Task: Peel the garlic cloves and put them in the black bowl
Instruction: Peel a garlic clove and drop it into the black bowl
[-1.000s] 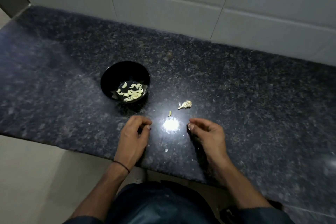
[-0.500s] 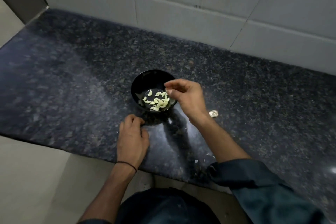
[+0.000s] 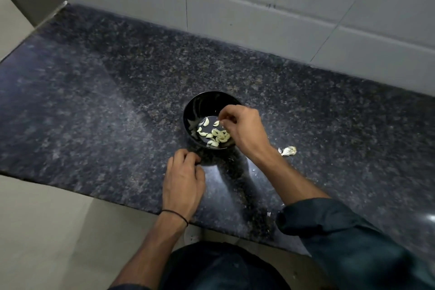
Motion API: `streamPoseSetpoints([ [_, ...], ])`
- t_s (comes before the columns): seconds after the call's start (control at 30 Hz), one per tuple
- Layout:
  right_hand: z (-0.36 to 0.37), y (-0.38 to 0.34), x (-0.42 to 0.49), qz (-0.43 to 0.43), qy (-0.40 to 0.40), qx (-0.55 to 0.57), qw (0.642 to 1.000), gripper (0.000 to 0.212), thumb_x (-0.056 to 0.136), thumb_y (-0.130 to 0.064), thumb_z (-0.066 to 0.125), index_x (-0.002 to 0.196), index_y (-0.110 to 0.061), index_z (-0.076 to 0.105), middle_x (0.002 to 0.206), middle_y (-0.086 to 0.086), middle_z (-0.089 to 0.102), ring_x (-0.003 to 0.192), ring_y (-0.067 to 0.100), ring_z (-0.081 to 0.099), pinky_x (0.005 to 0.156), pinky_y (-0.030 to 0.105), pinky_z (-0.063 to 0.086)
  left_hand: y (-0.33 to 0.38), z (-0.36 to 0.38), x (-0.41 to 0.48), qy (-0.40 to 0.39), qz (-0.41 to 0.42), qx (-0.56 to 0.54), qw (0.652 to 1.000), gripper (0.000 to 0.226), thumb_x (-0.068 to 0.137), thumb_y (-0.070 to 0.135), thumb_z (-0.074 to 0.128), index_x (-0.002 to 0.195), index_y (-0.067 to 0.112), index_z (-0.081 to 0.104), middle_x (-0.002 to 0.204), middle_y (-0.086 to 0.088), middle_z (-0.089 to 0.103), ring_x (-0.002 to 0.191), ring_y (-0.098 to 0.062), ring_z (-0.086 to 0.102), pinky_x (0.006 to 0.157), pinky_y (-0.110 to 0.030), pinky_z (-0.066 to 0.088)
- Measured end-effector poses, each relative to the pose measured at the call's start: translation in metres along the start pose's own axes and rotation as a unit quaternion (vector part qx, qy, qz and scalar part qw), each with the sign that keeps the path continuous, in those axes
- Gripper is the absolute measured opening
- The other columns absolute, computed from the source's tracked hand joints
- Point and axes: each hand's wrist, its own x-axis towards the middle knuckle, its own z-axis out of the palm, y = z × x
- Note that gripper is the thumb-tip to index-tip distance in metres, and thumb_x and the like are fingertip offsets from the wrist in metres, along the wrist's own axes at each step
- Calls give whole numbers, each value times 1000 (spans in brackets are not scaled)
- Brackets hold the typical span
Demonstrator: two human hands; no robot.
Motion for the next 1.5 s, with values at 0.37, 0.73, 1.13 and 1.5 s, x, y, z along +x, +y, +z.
streamPoseSetpoints([
  [0.37,-22,2,-15,136,52,338,930,8,84,6,73,90,1,72,75,11,69,63,16,67,65,31,59,16,10,1,-1,-4,-1,1000,6,90,10,61,93,12,65,96,-5,54,91,-24,50,81,-42,47],
  [0.73,-40,18,-30,189,57,528,826,14,84,8,72,97,3,69,83,11,70,72,20,67,75,26,60,40,-24,5,113,27,-131,985,8,84,18,66,79,18,59,85,6,53,79,-17,53,72,-26,44],
  [1.13,-34,29,-51,238,65,570,784,15,82,7,73,94,-1,70,84,9,72,75,19,69,69,23,59,54,-45,135,-46,101,283,953,11,78,28,75,88,33,79,137,7,48,128,-30,28,95,-46,28],
  [1.5,-38,33,-58,244,77,580,773,15,82,8,73,93,-1,69,83,8,72,74,20,69,71,24,60,49,-24,142,-62,79,345,933,13,85,31,70,94,28,78,143,4,49,135,-31,26,98,-48,30],
])
